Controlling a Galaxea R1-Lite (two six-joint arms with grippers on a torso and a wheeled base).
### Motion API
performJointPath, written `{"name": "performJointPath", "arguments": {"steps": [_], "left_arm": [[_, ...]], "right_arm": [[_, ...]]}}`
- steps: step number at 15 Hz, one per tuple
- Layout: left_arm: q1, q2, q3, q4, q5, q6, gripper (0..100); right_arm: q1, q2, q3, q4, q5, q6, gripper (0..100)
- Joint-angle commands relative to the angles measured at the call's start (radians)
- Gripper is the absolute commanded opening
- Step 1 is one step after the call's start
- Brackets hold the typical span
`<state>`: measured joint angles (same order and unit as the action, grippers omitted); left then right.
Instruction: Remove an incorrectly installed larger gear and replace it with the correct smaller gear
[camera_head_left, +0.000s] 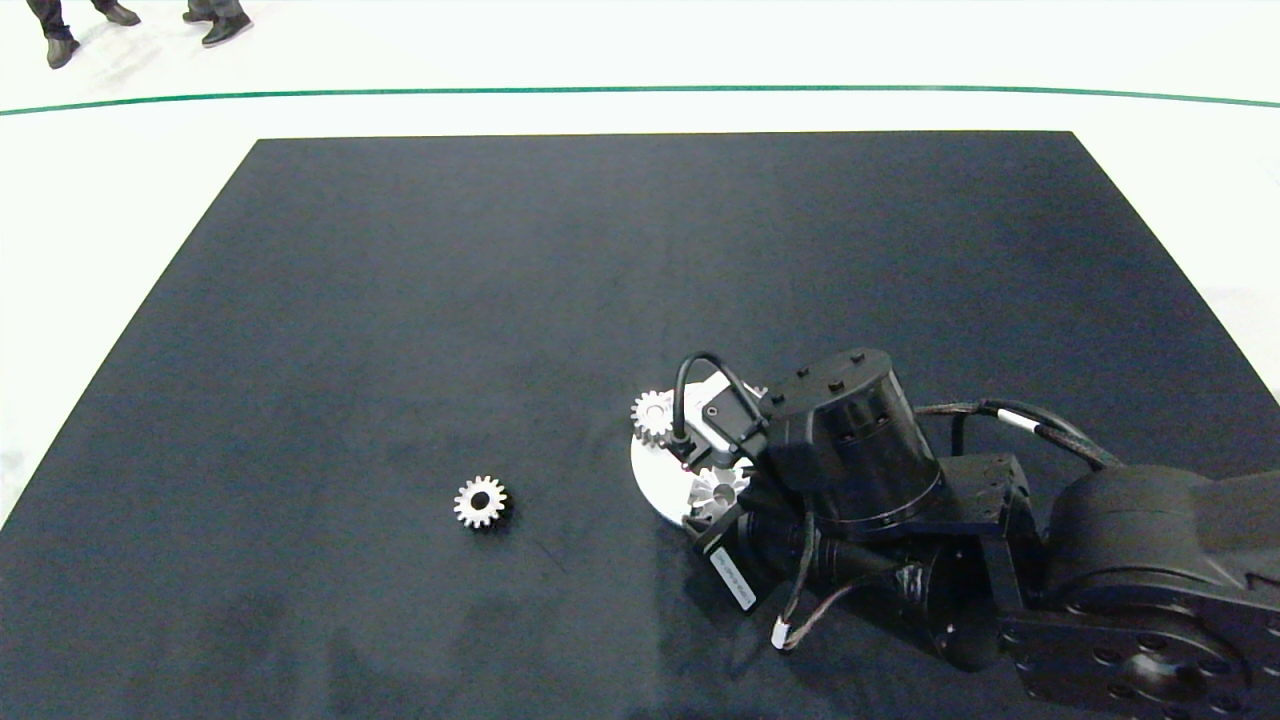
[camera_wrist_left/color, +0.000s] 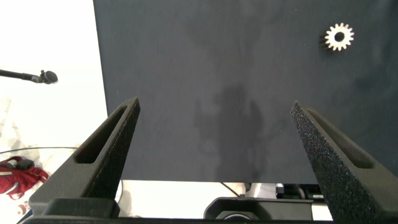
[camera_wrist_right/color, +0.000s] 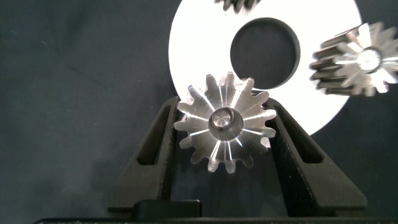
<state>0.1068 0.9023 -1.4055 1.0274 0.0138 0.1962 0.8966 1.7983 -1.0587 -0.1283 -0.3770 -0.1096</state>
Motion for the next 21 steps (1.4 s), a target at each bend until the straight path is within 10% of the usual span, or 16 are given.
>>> {"name": "performJointPath", "arguments": {"steps": [1, 8, 11, 14, 15, 21], "left_arm": [[0.002, 0.001, 0.0, 0.005, 0.002, 0.003, 100], [0.002, 0.004, 0.002, 0.005, 0.0, 0.005, 100], [0.001, 0.004, 0.005, 0.005, 0.0, 0.005, 100], [0.001, 0.006, 0.007, 0.005, 0.0, 0.005, 100], [0.001, 0.006, 0.007, 0.005, 0.0, 0.005, 100], [-0.001, 0.012, 0.014, 0.005, 0.0, 0.005, 100]], "right_arm": [[0.018, -0.059, 0.005, -0.001, -0.005, -0.004, 0], [-0.051, -0.281, 0.279, -0.001, -0.003, 0.001, 0], [-0.084, -0.3, 0.41, -0.044, 0.0, 0.073, 0], [-0.085, -0.29, 0.5, -0.149, -0.002, 0.082, 0], [-0.084, -0.289, 0.523, -0.185, -0.003, 0.082, 100], [-0.085, -0.356, 0.576, -0.252, -0.013, 0.085, 100]]}}
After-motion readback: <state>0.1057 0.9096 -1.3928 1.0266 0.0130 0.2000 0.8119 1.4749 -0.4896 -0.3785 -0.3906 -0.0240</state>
